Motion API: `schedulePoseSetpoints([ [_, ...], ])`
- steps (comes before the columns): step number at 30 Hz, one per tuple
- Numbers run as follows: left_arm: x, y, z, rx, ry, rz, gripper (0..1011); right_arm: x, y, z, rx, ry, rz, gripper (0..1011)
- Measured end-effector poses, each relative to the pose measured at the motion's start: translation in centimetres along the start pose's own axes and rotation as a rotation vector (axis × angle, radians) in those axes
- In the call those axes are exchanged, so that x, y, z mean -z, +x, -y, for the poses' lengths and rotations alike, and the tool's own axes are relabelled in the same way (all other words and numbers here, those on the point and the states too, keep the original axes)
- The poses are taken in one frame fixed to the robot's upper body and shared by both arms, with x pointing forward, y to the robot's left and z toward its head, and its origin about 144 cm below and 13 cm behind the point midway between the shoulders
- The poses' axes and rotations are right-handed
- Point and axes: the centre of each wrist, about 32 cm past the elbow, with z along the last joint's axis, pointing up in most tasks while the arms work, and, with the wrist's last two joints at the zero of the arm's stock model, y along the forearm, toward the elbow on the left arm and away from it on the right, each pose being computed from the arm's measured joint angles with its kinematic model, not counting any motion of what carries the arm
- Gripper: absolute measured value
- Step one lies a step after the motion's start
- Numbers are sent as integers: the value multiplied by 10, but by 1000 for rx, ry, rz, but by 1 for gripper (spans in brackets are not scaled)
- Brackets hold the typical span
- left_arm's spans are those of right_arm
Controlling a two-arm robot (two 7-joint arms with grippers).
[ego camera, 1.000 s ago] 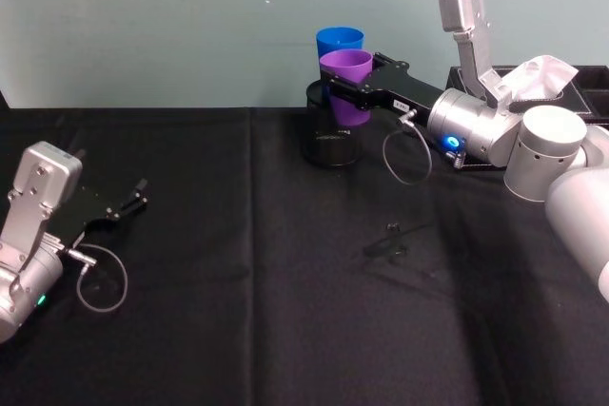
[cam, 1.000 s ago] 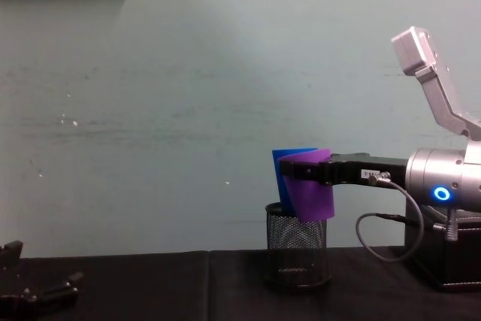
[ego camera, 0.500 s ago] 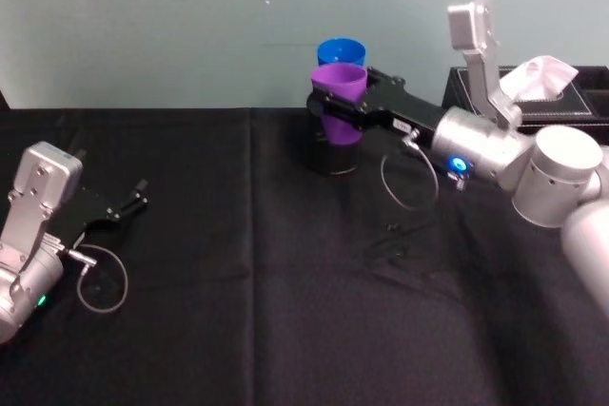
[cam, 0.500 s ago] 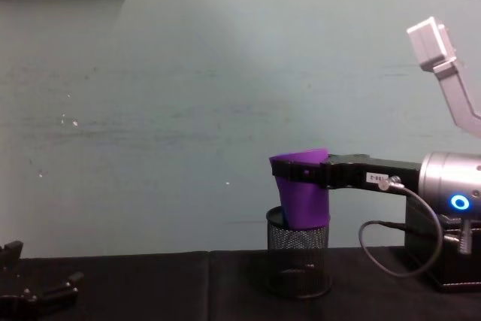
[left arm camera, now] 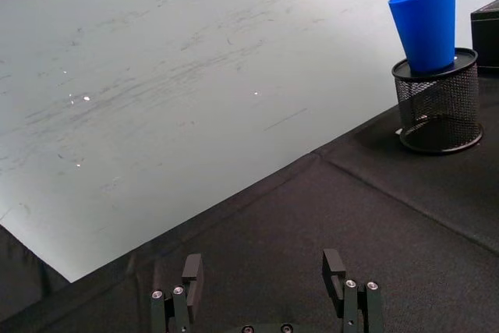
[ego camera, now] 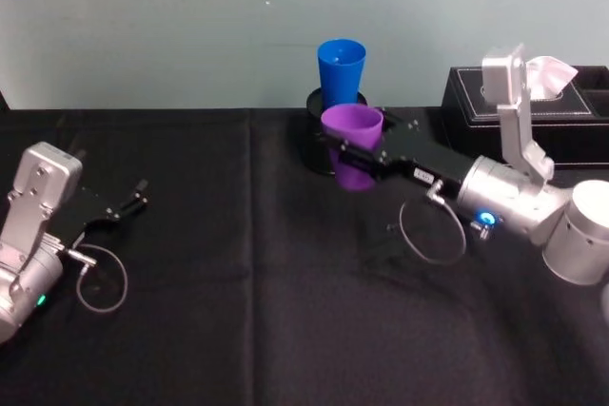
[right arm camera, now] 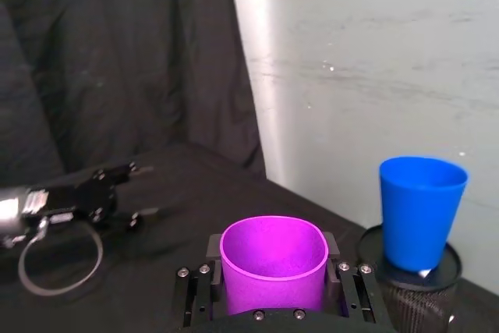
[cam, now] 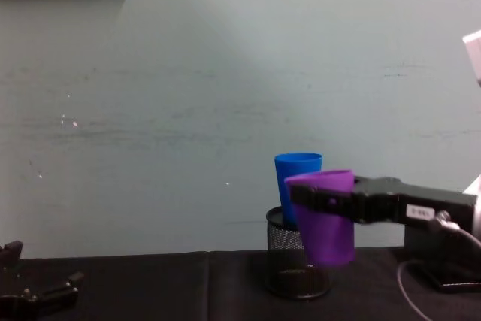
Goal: Pick up one cup with a gripper and tap it against the other cup.
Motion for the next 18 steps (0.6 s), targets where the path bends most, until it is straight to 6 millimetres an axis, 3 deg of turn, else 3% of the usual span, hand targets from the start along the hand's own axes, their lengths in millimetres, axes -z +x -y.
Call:
schedulePoseSetpoints([
  [9, 0, 0, 0, 0, 0, 0, 1000, 28, -14, 16, -35, 1, 26, 724],
  [18, 0, 0, 0, 0, 0, 0, 1000, 61, -15, 21, -29, 19, 30, 724],
])
